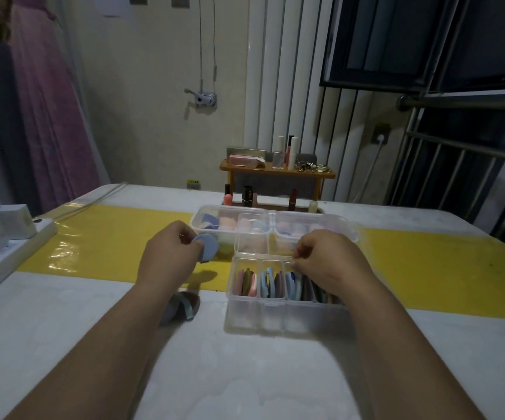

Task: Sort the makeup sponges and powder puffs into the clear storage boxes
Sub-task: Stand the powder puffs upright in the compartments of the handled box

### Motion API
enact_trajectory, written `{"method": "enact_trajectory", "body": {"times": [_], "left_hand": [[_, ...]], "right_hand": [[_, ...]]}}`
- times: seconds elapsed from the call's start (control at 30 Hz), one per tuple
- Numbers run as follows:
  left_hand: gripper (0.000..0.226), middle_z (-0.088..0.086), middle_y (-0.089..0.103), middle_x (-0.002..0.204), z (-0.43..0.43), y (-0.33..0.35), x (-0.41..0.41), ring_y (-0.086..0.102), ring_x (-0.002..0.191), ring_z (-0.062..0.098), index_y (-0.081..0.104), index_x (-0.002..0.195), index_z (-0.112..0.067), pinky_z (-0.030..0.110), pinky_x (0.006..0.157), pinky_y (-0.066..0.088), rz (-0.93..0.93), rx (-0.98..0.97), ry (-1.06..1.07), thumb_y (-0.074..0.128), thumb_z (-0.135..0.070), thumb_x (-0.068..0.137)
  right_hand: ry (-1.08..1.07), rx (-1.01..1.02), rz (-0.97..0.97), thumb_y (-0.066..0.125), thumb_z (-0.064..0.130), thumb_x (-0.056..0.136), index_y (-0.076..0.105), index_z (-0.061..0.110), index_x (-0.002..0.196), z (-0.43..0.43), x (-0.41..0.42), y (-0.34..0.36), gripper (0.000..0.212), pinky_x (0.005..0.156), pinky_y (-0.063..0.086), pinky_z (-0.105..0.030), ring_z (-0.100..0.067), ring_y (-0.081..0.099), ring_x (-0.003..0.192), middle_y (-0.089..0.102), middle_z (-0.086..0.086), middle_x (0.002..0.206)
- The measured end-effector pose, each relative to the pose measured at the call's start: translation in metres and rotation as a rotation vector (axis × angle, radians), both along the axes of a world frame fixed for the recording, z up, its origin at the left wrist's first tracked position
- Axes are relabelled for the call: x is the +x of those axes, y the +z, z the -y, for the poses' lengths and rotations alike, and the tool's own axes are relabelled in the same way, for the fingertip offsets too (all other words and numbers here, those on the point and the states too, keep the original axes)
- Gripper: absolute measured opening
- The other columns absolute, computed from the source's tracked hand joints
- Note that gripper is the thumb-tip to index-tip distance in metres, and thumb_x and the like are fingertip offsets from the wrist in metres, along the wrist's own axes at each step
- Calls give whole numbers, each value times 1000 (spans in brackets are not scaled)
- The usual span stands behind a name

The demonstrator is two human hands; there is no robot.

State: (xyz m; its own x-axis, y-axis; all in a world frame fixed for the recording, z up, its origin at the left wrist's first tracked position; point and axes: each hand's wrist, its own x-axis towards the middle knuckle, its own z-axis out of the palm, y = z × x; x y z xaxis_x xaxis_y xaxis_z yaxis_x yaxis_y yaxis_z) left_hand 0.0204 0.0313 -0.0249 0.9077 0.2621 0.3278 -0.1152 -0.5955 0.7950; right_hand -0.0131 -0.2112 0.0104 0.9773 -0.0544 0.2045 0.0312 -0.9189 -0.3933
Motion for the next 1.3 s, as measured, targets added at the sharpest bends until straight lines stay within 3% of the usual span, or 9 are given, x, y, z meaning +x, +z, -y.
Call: {"method": "enact_trajectory", "body": {"times": [0.33,0.6,0.83,1.0,1.13,1.3], "left_hand": [[6,-1,62,81,2,8,-4,55,75,19,61,83,-18,30,57,37,96,-136,4,66,-18,85],[6,4,63,83,5,16,-10,57,80,22,63,87,-12,26,56,37,168,-176,24,68,-17,86],[8,2,68,84,9,17,-14,63,80,16,67,91,-16,23,55,40,149,-181,-36,70,-19,85],[12,3,67,80,15,19,-18,53,62,8,60,97,-20,13,46,34,118,-134,-115,69,-20,89],[19,1,65,74,18,18,-18,58,68,15,53,80,-20,26,54,38,124,-73,-158,69,-20,89],[18,1,66,73,22,17,-20,59,66,19,53,79,-20,29,57,42,123,-29,-244,69,-20,89]], "right_hand": [[-7,-81,42,70,32,90,71,26,86,-31,3,-2,7,75,55,-35,-16,60,76,64,4,84],[8,-111,111,69,17,89,70,19,106,-69,9,-10,16,76,55,-37,-23,61,84,60,-1,99],[103,61,104,58,26,98,67,23,108,-59,7,-10,14,84,54,-36,-17,58,90,61,2,104],[246,287,141,53,27,101,63,29,110,-51,0,-8,14,80,50,-26,-9,57,94,61,12,104],[355,430,88,52,27,102,59,34,105,-48,-6,-6,11,77,50,-23,-3,57,95,60,16,102],[392,433,116,57,28,99,66,33,103,-47,-7,-6,11,82,53,-25,-2,58,90,62,18,97]]}}
